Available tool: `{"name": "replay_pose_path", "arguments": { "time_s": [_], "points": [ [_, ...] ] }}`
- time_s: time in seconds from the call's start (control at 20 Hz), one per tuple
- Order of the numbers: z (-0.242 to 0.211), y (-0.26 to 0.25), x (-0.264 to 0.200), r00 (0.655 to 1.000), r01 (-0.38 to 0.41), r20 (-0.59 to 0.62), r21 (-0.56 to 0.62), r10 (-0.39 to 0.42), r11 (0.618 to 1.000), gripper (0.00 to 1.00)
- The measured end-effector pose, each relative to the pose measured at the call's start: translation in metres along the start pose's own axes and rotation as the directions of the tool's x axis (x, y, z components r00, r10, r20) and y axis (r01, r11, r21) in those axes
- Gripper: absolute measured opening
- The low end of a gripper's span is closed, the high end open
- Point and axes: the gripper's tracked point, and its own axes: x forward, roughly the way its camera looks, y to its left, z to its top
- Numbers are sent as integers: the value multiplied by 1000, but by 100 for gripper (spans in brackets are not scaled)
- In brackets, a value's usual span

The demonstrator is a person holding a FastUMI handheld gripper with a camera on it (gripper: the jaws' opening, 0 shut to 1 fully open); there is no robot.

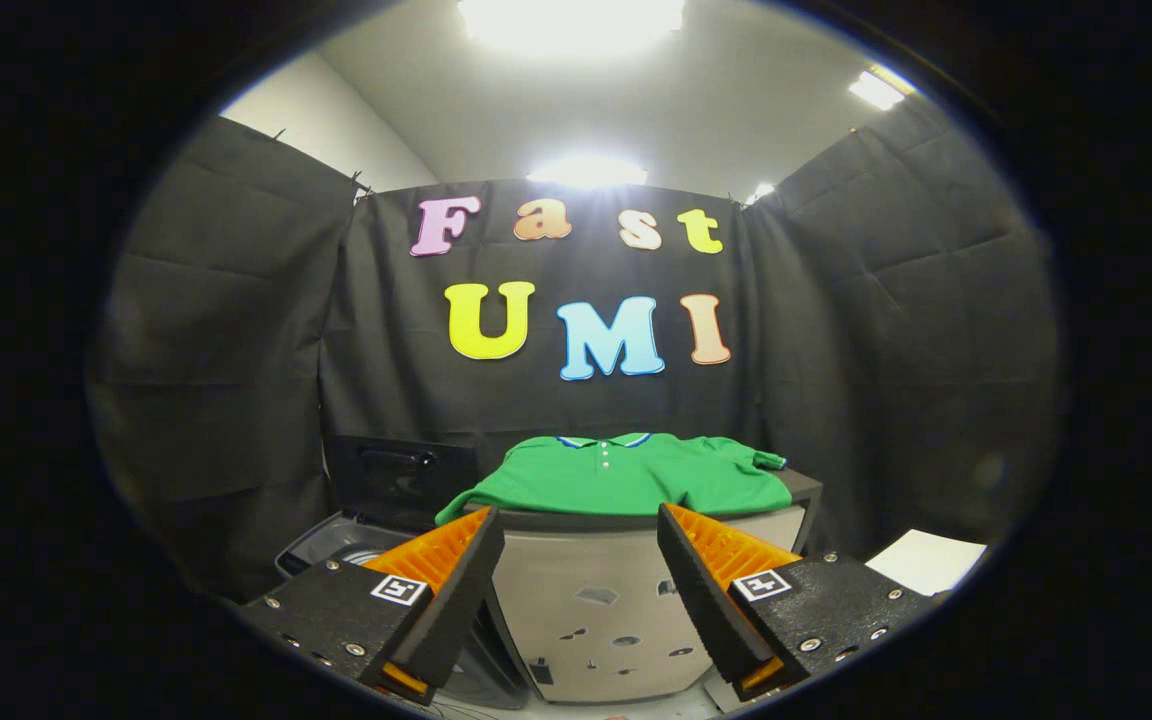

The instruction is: Put the clothes into the washing machine and then close the washing machine lid.

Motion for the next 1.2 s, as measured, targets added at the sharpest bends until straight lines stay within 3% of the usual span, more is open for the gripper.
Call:
{"name": "replay_pose_path", "arguments": {
  "time_s": [0.6, 1.2],
  "points": [
    [56, -25, 125, 998, -36, -42, 58, 38, 998, 95],
    [31, -28, 227, 970, -57, -230, 75, 72, 996, 95]
  ]
}}
